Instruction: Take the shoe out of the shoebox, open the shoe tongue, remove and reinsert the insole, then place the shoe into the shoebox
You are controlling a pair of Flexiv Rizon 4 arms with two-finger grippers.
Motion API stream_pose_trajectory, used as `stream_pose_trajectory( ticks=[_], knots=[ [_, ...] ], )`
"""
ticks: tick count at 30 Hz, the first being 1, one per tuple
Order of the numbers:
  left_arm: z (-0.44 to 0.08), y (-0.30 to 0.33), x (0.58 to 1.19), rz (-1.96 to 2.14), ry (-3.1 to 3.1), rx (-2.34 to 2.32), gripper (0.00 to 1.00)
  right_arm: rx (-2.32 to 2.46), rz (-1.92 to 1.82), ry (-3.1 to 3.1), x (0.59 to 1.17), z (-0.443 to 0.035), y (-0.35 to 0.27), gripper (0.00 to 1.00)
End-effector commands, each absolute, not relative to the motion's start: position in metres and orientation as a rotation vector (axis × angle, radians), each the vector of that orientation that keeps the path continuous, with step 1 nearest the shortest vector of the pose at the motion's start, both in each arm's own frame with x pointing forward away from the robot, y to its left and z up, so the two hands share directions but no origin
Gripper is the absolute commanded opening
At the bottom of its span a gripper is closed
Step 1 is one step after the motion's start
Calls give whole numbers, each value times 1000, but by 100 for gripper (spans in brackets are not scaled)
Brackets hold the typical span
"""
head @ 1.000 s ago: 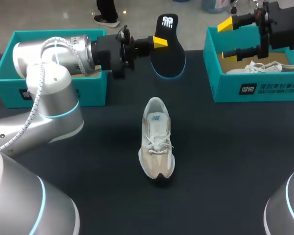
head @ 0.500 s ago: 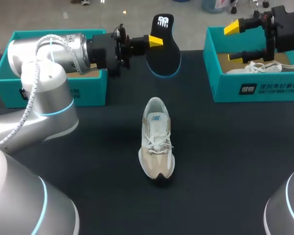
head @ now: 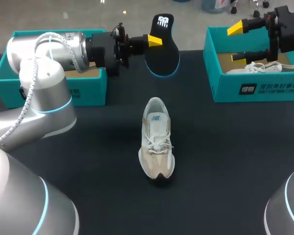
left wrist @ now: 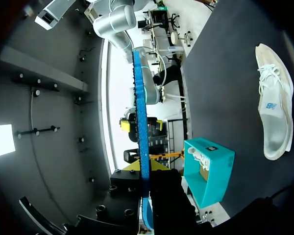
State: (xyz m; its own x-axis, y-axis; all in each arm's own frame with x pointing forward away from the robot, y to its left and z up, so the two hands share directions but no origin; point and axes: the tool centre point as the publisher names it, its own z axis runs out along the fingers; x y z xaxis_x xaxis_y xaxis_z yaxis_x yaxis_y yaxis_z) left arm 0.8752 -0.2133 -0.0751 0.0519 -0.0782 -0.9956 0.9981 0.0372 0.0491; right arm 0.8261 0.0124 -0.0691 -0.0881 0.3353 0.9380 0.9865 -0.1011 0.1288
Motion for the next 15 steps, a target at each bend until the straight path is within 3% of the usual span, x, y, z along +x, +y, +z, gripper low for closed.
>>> stream_pose_trajectory(
  ticks=[1,15],
  knots=[
    [-66,-207,877,-1407,1286,916,0,-1499,-1206,-1482,826,-69,13,100],
    [-70,-206,868,-1943,1790,589,0,-1499,-1206,-1482,826,-69,13,100]
  ],
)
